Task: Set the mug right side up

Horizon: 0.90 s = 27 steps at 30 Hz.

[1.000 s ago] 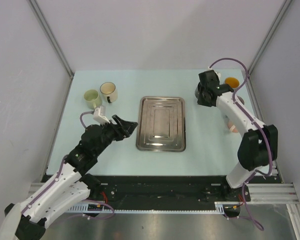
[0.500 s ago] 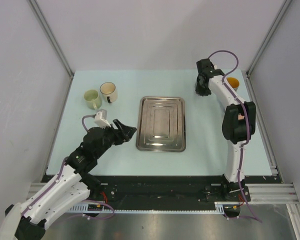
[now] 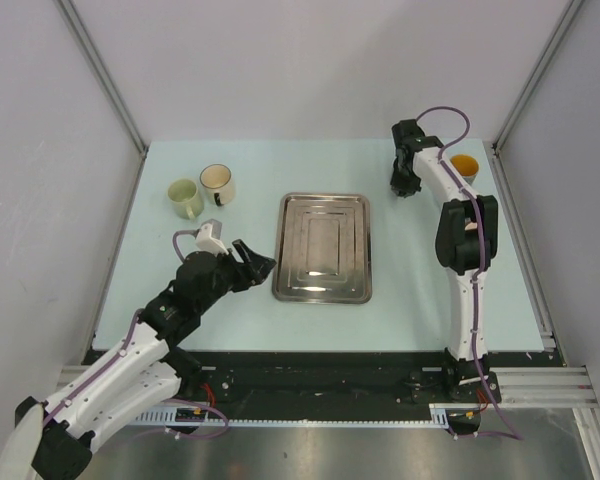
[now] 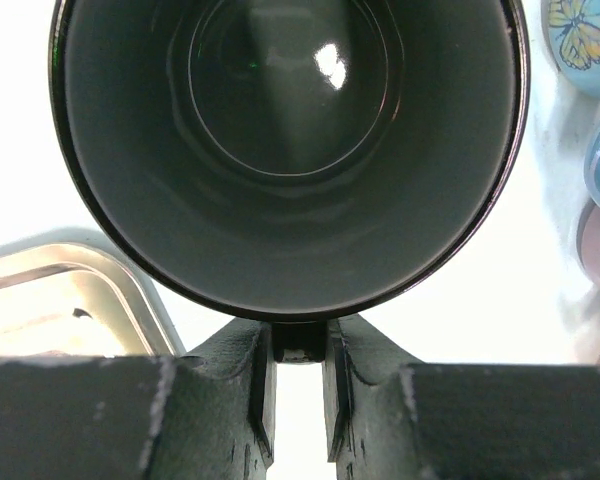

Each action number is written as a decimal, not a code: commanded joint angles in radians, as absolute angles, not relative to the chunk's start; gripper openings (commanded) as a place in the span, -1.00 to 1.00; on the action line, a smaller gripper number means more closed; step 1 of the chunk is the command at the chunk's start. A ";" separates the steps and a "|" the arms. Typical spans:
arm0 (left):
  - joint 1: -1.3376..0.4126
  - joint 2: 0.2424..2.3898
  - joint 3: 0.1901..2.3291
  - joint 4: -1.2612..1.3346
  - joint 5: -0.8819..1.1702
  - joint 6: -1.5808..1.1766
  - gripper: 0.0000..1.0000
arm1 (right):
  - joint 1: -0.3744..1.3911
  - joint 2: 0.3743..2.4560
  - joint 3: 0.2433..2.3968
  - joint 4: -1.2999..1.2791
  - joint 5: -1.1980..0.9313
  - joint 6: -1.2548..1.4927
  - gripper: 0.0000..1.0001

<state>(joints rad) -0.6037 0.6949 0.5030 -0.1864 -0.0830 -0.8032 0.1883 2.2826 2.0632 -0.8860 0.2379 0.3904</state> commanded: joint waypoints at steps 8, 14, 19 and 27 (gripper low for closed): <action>-0.598 0.690 0.486 -0.163 -0.086 -0.801 0.43 | 0.173 2.310 2.135 -0.881 0.238 0.377 -0.89; -0.600 0.687 0.485 -0.163 -0.086 -0.801 0.43 | 0.173 2.313 2.132 -0.882 0.239 0.373 -0.48; -0.598 0.689 0.482 -0.161 -0.080 -0.802 0.43 | 0.175 2.303 2.126 -0.887 0.248 0.376 -0.10; -0.598 0.684 0.491 -0.175 -0.074 -0.798 0.44 | 0.184 2.241 2.089 -0.911 0.270 0.379 0.29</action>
<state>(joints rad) -0.6037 0.6937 0.4862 -0.1852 -0.0765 -0.8036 0.1757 2.3184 2.0838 -0.8963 0.2432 0.3820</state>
